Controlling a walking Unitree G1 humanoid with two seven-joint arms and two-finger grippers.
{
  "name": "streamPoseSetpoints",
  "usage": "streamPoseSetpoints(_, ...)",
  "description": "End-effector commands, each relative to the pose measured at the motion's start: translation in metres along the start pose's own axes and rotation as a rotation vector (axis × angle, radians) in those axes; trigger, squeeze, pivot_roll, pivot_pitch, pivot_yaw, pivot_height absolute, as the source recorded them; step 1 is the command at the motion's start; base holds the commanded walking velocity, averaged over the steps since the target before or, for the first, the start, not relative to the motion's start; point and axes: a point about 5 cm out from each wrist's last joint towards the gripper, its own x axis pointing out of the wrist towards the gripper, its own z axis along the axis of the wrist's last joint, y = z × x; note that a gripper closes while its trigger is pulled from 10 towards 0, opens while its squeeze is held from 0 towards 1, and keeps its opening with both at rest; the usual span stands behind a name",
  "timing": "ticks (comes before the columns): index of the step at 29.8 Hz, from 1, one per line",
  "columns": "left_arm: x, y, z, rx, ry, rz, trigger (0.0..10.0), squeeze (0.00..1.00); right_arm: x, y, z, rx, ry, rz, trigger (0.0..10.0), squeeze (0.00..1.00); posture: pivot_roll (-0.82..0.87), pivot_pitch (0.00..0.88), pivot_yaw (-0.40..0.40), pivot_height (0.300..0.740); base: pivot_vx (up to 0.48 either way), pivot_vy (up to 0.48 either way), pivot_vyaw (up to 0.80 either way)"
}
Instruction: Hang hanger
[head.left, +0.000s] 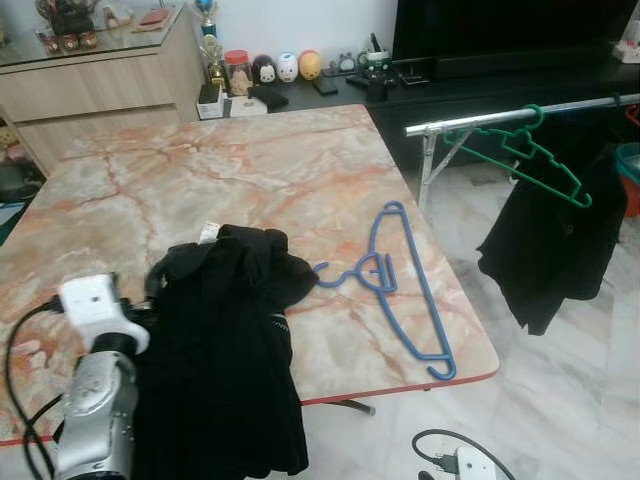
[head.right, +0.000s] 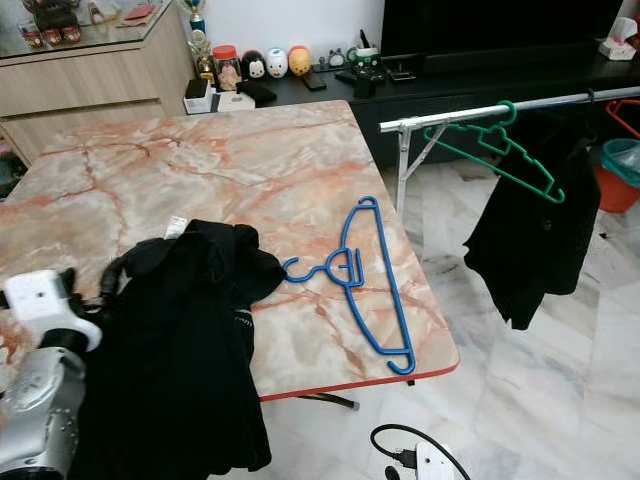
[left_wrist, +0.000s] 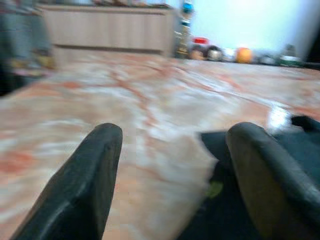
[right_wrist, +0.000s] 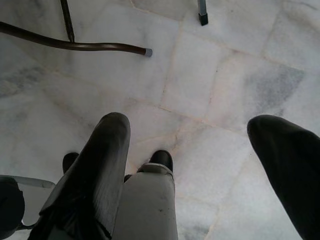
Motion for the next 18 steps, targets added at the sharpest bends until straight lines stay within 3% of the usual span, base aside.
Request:
streamPoseSetpoints(1, -0.004, 0.019, -0.005, 0.038, 0.013, 0.103, 10.0, 1.0, 0.0, 0.002, 0.0, 0.0, 0.003, 0.005, 10.0, 0.0, 0.07, 0.001, 0.041, 0.74, 0.0, 0.0, 0.0)
streamPoseSetpoints(2, -0.006, 0.027, -0.008, 0.058, 0.022, 0.149, 10.0, 0.93, 0.0, 0.002, 0.0, 0.0, 0.003, 0.005, 10.0, 0.0, 0.07, 0.001, 0.041, 0.74, 0.0, 0.0, 0.0)
streamPoseSetpoints(3, -0.009, 0.04, -0.013, 0.106, 0.04, 0.22, 10.0, 0.0, 0.0, 0.002, 0.0, -0.001, 0.003, 0.005, 10.0, 0.0, 0.07, 0.001, 0.042, 0.74, 0.0, 0.0, 0.0)
streamPoseSetpoints(5, -0.012, 0.048, -0.016, 0.128, 0.054, 0.261, 10.0, 0.0, 0.0, 0.002, 0.0, 0.0, 0.003, 0.005, 10.0, 0.0, 0.07, 0.001, 0.042, 0.74, 0.0, 0.0, 0.0)
streamPoseSetpoints(6, -0.017, 0.059, -0.023, 0.153, 0.088, 0.312, 10.0, 0.0, 0.0, 0.002, 0.0, 0.002, 0.003, 0.004, 10.0, 0.0, 0.07, 0.001, 0.042, 0.74, 0.0, 0.0, 0.0)
streamPoseSetpoints(9, -0.022, 0.064, -0.031, 0.144, 0.116, 0.316, 10.0, 0.0, 0.0, 0.002, 0.0, 0.003, 0.002, 0.004, 10.0, 0.0, 0.07, 0.003, 0.041, 0.74, 0.0, 0.0, 0.0)
streamPoseSetpoints(14, -0.013, 0.03, -0.026, 0.123, 0.059, 0.124, 10.0, 0.0, 0.0, 0.002, 0.0, 0.002, 0.001, 0.005, 10.0, 0.0, 0.07, 0.005, 0.04, 0.74, 0.0, 0.0, 0.0)
streamPoseSetpoints(15, -0.009, 0.016, -0.021, 0.102, 0.029, 0.073, 10.0, 0.0, 0.0, 0.002, 0.0, 0.002, 0.0, 0.006, 10.0, 0.0, 0.07, 0.005, 0.04, 0.74, 0.0, 0.0, 0.0)
streamPoseSetpoints(18, 0.0, -0.006, -0.005, 0.058, -0.059, 0.013, 10.0, 0.0, 0.0, 0.002, 0.0, 0.002, -0.002, 0.006, 10.0, 0.0, 0.06, 0.004, 0.038, 0.74, 0.0, 0.0, 0.0)
